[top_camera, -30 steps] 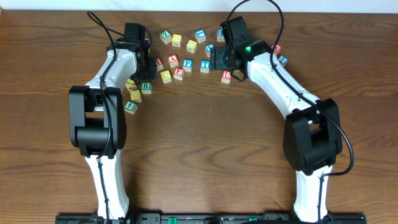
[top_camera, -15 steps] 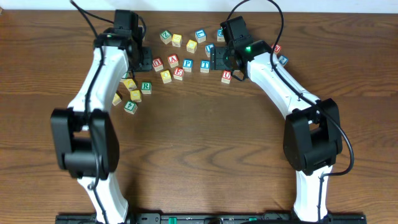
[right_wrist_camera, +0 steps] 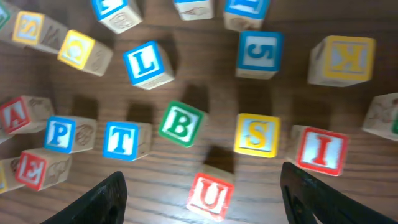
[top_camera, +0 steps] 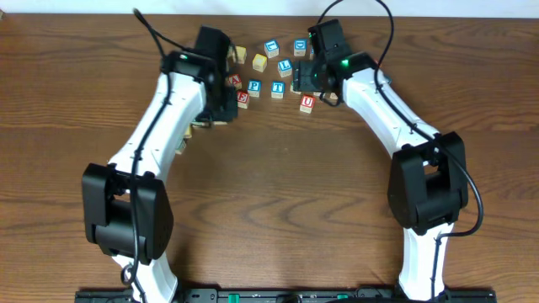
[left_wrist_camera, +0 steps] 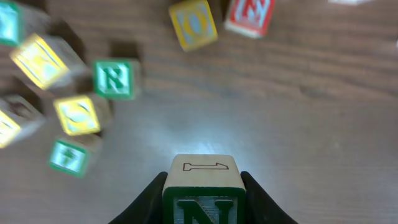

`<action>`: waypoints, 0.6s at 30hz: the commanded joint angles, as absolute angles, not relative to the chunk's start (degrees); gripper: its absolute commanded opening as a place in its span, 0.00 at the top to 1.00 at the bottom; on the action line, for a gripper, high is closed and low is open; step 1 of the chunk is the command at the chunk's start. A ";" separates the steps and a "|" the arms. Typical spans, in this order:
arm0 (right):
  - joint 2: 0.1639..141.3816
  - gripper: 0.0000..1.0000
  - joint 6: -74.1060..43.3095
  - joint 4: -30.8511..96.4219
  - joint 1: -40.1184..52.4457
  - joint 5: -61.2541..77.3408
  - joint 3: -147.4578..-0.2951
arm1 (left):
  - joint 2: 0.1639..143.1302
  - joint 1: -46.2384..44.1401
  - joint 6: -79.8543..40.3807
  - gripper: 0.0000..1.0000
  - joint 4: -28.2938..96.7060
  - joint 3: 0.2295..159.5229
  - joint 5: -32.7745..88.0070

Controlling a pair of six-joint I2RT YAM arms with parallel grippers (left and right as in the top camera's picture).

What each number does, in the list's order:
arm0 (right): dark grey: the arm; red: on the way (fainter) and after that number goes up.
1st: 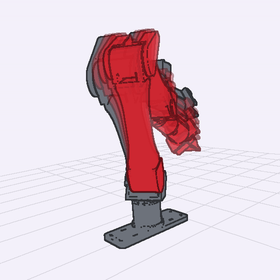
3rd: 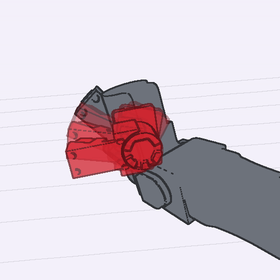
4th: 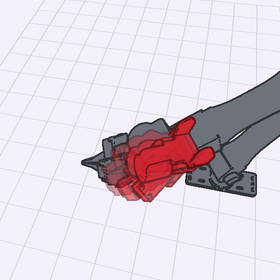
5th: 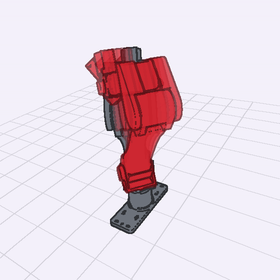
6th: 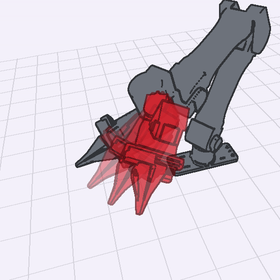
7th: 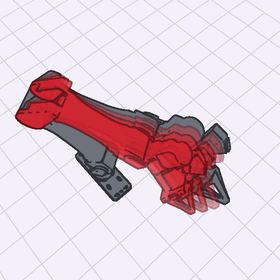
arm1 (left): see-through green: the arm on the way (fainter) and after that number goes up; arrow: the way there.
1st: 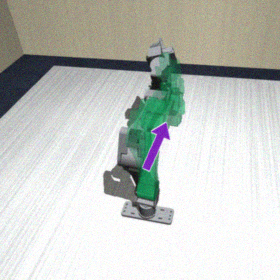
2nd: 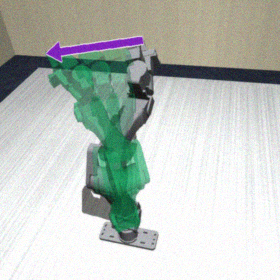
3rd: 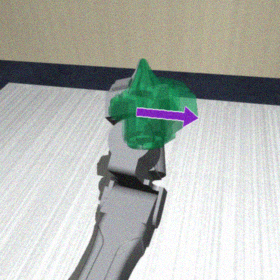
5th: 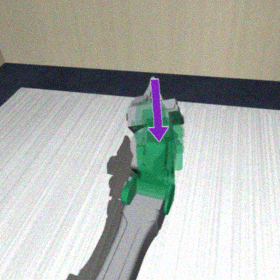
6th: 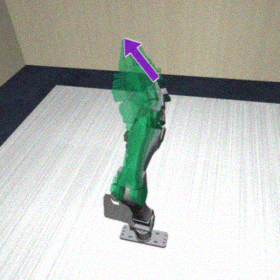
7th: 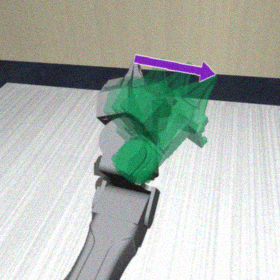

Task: Spell out NEURIPS
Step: 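Lift green N block and carry it toward the table center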

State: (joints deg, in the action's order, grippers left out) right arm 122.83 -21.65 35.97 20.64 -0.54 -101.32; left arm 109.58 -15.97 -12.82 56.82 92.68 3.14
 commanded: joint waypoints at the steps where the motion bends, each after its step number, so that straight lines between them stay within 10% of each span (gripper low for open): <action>1: 120.86 0.26 -20.99 36.18 19.38 1.08 -102.32 | 110.61 -17.93 -17.80 0.70 56.27 89.36 3.55; 18: 120.86 0.25 -20.99 37.71 18.74 1.28 -102.32 | 111.35 -22.44 -22.00 0.70 41.80 82.76 3.86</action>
State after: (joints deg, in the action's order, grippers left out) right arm 122.83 -21.65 37.47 18.85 0.89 -101.32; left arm 110.59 -22.28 -20.95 42.54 83.59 3.99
